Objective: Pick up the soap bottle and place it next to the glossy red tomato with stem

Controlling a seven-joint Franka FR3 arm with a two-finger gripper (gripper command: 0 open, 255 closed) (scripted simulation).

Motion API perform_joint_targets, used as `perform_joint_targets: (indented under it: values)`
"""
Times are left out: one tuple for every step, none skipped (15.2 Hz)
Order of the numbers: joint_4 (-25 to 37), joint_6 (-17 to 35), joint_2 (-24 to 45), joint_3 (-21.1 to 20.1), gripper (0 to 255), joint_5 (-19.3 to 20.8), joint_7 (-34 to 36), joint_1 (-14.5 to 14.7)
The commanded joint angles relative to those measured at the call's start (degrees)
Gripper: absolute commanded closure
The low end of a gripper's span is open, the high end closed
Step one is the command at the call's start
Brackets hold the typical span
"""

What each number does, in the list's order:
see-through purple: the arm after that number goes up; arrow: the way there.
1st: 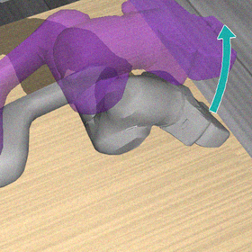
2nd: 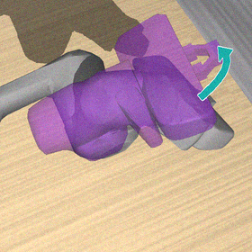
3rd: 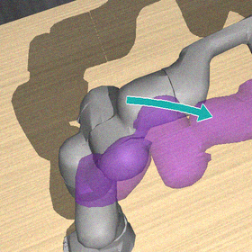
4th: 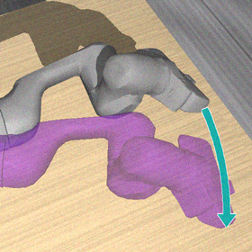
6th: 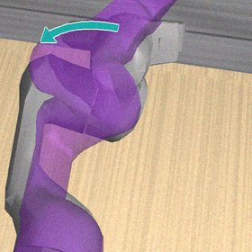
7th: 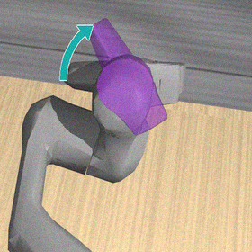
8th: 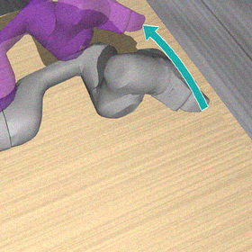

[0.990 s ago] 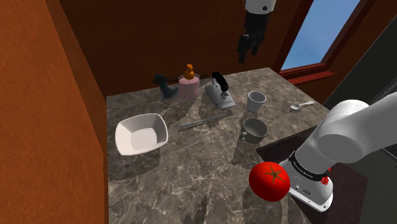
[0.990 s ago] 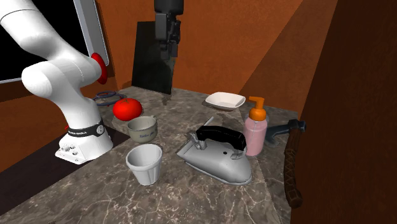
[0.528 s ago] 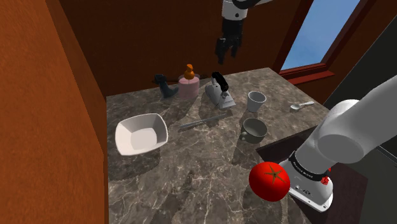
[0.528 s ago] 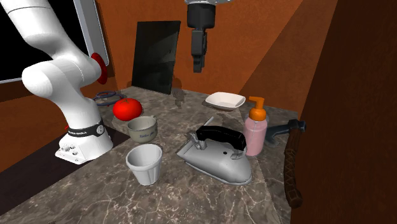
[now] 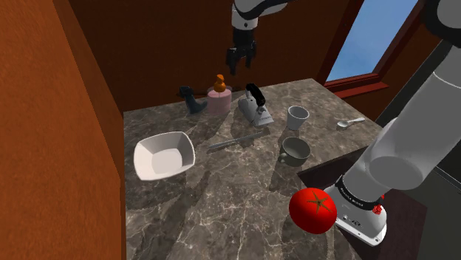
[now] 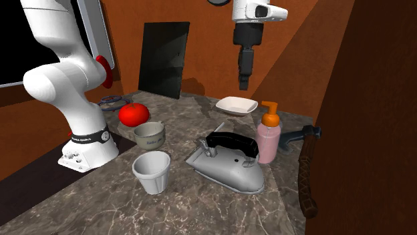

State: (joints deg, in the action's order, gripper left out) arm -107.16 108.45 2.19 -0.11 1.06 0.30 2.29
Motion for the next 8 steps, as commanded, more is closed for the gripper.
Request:
perform_joint_targets:
  values:
    - [4.04, 0.55, 4.32, -0.14, 0, -0.25, 0.3, 0.14]
    - [6.27, 0.64, 6.54, -0.21, 0, -0.35, 0.46, 0.21]
    - [8.62, 0.66, 8.78, -0.28, 0, -0.45, 0.62, 0.29]
    - [11.08, 0.59, 11.06, -0.35, 0, -0.54, 0.77, 0.37]
    - [13.66, 0.44, 13.38, -0.41, 0, -0.63, 0.93, 0.44]
    - [16.38, 0.2, 15.74, -0.47, 0, -0.72, 1.08, 0.52]
    - [19.25, -0.14, 18.16, -0.53, 0, -0.79, 1.23, 0.6]
    - [20.07, -0.25, 18.83, -0.54, 0, -0.82, 1.27, 0.63]
